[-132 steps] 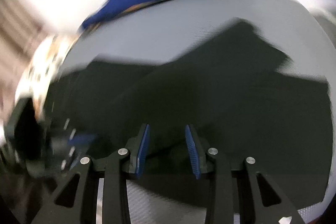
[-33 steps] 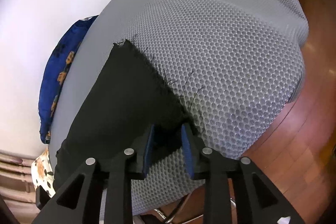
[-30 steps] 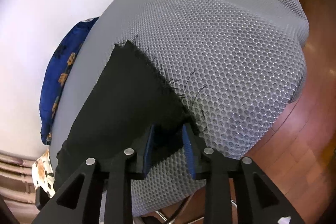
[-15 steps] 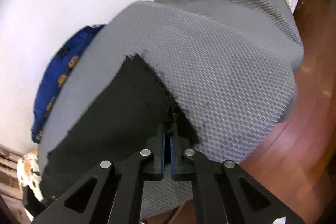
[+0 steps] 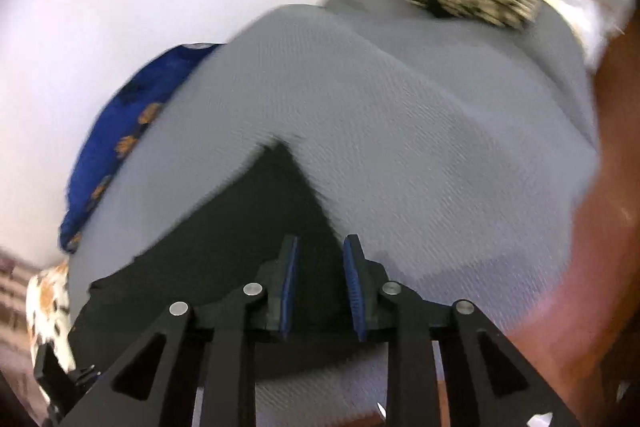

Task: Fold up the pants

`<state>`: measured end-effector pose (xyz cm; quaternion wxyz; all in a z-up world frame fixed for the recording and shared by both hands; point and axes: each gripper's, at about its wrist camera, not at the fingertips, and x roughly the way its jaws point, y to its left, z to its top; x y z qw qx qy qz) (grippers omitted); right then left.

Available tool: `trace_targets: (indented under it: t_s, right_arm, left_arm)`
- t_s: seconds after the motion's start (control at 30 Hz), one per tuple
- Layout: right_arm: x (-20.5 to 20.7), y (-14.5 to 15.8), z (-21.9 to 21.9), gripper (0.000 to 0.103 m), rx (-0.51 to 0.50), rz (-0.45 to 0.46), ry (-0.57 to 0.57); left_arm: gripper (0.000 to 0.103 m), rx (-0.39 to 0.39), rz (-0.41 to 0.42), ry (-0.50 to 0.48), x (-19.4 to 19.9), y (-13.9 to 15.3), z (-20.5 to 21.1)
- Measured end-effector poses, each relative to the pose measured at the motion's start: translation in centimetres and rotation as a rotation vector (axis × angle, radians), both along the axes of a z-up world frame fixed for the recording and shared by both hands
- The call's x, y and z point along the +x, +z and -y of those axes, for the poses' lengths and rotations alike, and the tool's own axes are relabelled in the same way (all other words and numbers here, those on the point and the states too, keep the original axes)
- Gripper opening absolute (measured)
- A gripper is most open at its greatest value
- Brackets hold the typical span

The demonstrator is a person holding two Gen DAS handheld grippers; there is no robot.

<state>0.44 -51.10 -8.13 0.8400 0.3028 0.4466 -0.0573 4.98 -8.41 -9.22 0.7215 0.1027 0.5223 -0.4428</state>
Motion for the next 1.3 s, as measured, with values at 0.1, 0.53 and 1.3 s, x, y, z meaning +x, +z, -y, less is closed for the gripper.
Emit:
trace_targets:
  t_s: [0.1,0.53,1.3]
  right_arm:
    - [4.4,-0.3,-0.3,0.022,0.044,0.009,0.109]
    - [12.1,-2.2,-0.2,0.021,-0.003,-0.064,0.272]
    - [10.7,-3.0,-2.1,0.004,-0.082,-0.004,0.331]
  left_arm:
    - [0.034,-0.041,-0.014,0.041,0.8,0.8,-1.1]
    - [0.034,-0.078,-0.065,0.357,6.1,0.9,-5.7]
    - [0.034,0.002,-0.077,0.409,7.8,-0.6,-4.3]
